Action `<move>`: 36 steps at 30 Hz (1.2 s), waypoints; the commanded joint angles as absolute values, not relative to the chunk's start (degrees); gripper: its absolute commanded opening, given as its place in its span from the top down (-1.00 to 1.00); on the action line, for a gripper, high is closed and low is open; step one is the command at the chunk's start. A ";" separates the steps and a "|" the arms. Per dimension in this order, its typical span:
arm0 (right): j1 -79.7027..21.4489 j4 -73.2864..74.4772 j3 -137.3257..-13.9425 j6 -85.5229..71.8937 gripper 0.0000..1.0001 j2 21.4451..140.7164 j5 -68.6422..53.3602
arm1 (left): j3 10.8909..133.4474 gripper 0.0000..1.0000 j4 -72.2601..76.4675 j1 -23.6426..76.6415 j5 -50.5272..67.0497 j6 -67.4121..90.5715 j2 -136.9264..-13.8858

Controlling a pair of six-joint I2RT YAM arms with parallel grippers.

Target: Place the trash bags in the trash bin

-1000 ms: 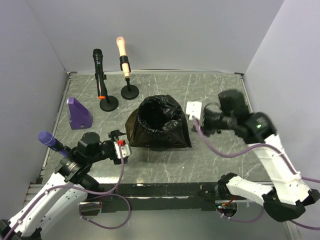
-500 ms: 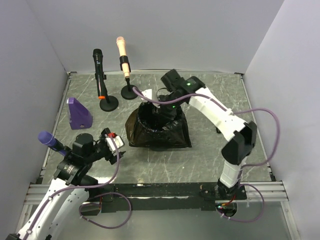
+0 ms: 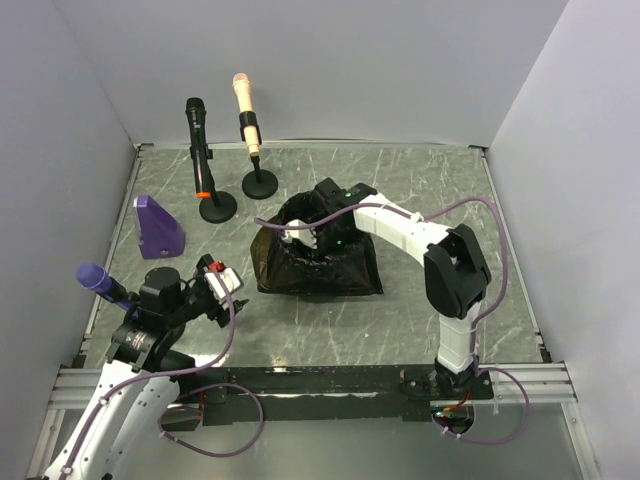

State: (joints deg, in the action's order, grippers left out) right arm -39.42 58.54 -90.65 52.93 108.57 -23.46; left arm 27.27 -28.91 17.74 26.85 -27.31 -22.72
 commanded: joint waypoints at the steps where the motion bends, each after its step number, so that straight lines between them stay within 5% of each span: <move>1: -40.25 53.18 -88.77 54.23 0.27 110.56 -22.33 | 27.33 -0.71 -27.33 16.88 28.83 -26.72 -23.38; 19: -42.01 49.04 -76.46 54.67 0.36 113.73 -18.11 | 27.77 -0.71 -27.25 16.26 30.41 -26.90 -24.96; 36: -42.01 58.96 -93.59 48.61 0.13 99.85 -18.02 | 32.08 -0.71 -18.56 16.26 36.64 -30.24 -35.24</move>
